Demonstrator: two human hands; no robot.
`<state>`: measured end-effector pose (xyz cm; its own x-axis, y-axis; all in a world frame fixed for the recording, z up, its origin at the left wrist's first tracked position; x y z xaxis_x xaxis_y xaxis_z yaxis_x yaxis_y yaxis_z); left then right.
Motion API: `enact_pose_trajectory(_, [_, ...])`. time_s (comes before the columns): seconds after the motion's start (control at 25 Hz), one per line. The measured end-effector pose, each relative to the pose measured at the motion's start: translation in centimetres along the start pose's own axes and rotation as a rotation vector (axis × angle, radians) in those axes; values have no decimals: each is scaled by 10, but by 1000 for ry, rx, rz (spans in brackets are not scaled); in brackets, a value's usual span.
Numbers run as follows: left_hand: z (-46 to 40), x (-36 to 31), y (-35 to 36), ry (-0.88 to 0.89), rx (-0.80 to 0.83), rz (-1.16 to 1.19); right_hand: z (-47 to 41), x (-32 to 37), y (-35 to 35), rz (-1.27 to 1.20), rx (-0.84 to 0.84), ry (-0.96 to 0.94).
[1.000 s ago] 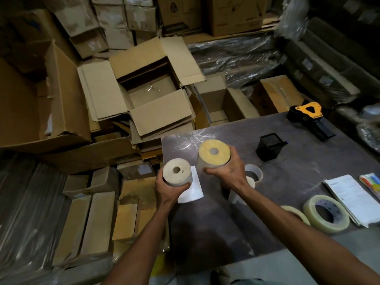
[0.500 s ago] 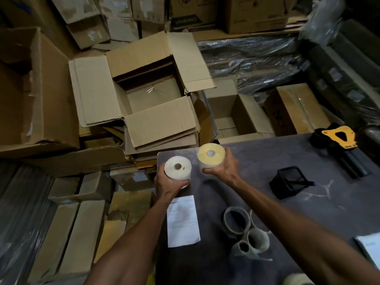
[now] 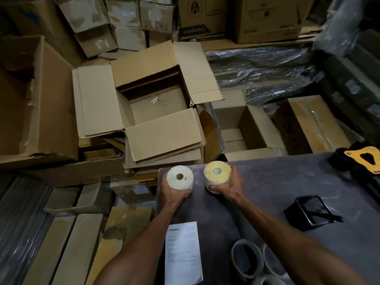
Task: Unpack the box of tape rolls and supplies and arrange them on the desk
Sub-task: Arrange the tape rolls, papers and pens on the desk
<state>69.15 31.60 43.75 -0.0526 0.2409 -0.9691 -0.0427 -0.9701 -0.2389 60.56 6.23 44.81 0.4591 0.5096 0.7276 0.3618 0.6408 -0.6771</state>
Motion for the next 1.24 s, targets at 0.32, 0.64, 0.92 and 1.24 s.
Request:
enact_pose_trajectory(0.32, [-16, 0, 8, 7, 8, -31, -24, -5, 13, -21, 10, -47])
enact_pose_trajectory(0.64, [-17, 6, 7, -28, 29, -39, -24, -5, 16, -36, 42, -37])
enact_pose_trajectory(0.92, [-18, 3, 7, -24, 16, -37, -22, -7, 18, -30, 13, -1])
enact_pose_trajectory(1.24, [-23, 9, 8, -27, 42, -51, -22, -11, 21, -15, 10, 9])
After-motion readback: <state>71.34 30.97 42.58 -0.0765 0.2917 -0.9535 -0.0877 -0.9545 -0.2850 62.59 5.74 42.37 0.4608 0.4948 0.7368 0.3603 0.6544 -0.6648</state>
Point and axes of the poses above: each hand's wrist, its own z-axis away from the middle knuckle, its own y-axis out of the palm, x = y × z, the point moved 8 cm from there along -z, towards the middle knuckle, and after that the axes turned 13 degrees about z, right-handed, at the moved point
